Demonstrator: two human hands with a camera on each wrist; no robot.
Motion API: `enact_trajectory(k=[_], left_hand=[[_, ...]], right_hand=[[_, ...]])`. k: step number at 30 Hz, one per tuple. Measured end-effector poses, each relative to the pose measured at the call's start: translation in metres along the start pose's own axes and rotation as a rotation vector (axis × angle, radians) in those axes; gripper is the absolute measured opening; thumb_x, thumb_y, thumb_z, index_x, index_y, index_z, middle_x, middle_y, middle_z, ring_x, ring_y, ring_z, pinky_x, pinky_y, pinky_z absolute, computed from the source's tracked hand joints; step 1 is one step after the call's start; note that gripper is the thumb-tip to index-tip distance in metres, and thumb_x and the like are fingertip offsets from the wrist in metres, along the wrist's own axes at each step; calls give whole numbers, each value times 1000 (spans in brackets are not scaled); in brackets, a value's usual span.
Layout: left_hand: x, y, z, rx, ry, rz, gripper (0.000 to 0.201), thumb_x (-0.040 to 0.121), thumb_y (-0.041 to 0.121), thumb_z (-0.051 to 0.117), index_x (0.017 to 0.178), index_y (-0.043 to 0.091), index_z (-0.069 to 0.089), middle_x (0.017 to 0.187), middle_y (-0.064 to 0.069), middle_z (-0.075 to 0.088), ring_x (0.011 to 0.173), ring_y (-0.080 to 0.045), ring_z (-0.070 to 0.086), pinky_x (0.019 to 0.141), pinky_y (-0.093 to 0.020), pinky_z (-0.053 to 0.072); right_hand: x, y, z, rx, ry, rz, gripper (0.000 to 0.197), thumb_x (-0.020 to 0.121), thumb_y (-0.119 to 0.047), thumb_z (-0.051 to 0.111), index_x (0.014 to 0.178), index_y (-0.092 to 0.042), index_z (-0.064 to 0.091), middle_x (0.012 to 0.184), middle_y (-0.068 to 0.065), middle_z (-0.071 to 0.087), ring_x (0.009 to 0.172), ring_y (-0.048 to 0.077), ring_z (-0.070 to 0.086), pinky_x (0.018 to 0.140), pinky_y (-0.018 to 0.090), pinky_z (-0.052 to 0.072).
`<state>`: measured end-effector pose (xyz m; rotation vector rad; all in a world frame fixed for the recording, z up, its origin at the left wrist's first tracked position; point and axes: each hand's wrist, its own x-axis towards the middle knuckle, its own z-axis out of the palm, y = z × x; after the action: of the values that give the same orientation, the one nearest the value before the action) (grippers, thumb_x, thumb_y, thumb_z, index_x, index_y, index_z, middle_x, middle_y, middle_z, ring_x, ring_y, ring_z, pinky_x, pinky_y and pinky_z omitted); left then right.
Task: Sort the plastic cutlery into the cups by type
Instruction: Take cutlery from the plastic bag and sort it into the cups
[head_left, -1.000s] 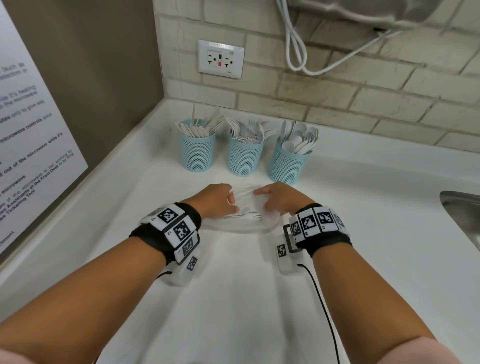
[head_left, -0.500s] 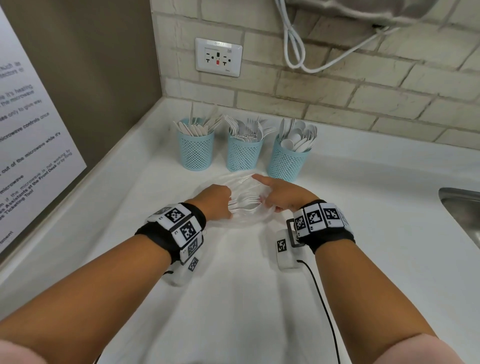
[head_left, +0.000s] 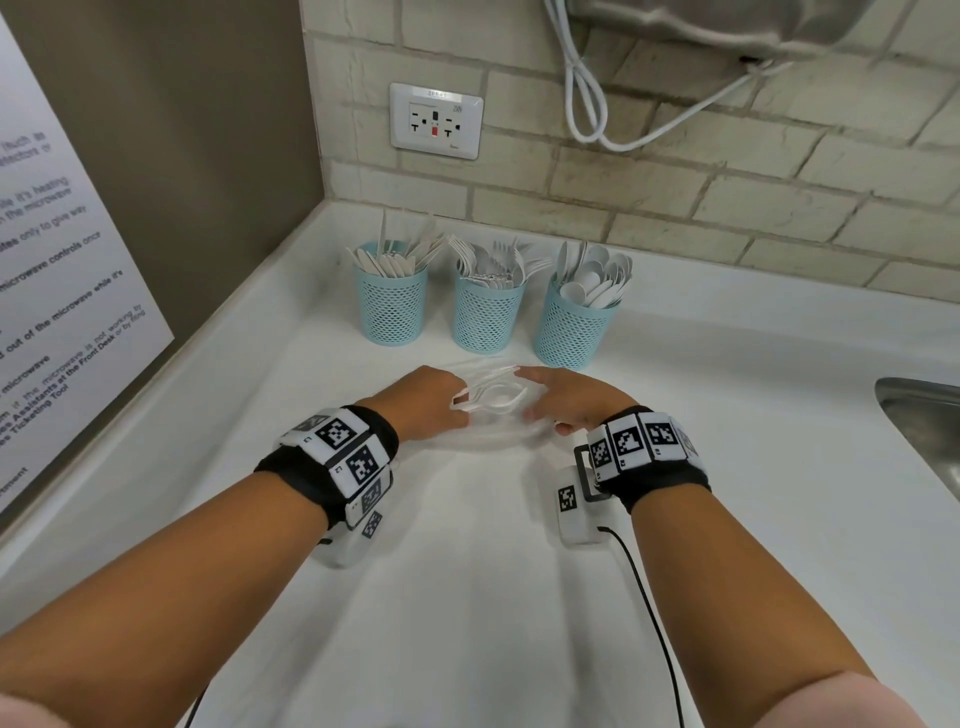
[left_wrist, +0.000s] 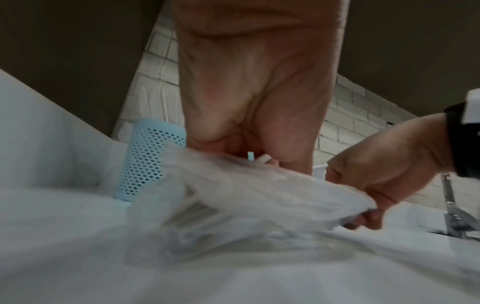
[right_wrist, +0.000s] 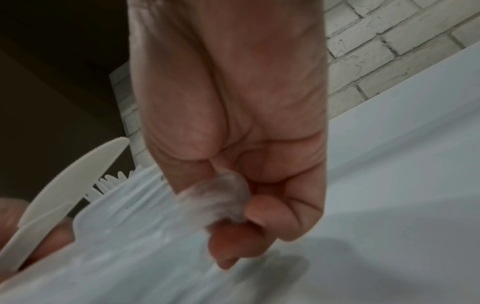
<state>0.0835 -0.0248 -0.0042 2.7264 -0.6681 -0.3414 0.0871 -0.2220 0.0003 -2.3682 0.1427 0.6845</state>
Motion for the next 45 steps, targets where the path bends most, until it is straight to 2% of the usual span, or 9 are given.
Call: enact_trajectory(k=[5,8,11,15,17,21,30,39,45], left_hand=[[0,-6,-6,-89,22,-46,34,94,29,52,66,15,39,77,-5,45,71,-21,42,58,-30,26],[0,-3,-7,-175,12,-63,33,99,29,43,69,15,38,73,-1,44,74,-22,43,57,-29,28],[1,-2,-3,-313,-38,-111,23,100,28,39,87,10,47,88,-6,58,78,-21,47,65,-27,36],[5,-4,3,-487,-44,-177,18,99,21,40,107,6,45,108,-15,61,87,-21,57,70,-30,45],[4,-3,0,-583,-35,-180,24,101,24,36,115,6,44,106,-11,60,87,-18,57,65,-29,48],[2,-12,-7,-625,-31,-195,37,101,30,32,128,5,40,117,-16,61,104,-29,59,95,-42,48],[-8,-3,-18,-959,135,-34,16,102,25,35,106,16,47,76,-3,58,76,-20,62,77,-33,49],[-2,10,-35,-1512,55,-108,35,101,37,33,111,14,57,60,4,37,46,-5,32,46,-17,32],[-4,12,-32,-1595,-7,-103,22,100,18,41,115,7,53,67,1,49,48,-6,42,45,-15,36]], right_hand=[[-13,-5,-2,-270,-63,34,86,84,-9,61,149,-38,12,91,-8,45,60,7,45,57,19,40],[-18,-16,0,-418,-63,28,95,80,-23,72,150,-33,10,134,1,45,111,19,52,91,30,45],[-17,-28,7,-616,152,42,72,80,-36,69,143,-32,35,146,11,29,137,34,23,110,46,29],[-15,-43,19,-603,334,-197,29,87,-18,62,116,-15,64,120,7,52,115,25,48,95,29,40],[-12,-43,32,-549,107,-203,38,82,-20,68,119,-19,62,115,1,55,112,18,51,91,24,38],[-11,-36,38,-612,-43,-80,73,78,-32,69,143,-33,35,143,6,31,134,26,36,109,39,35],[-26,-43,27,-702,-78,-81,77,78,-34,72,144,-27,34,145,5,34,124,25,46,100,38,45],[-41,-72,-30,265,244,-281,29,98,-21,45,125,-16,54,100,4,65,85,15,59,71,26,47],[-31,-77,-21,554,409,-368,47,88,-34,64,127,-16,45,90,3,60,67,11,57,57,21,44]])
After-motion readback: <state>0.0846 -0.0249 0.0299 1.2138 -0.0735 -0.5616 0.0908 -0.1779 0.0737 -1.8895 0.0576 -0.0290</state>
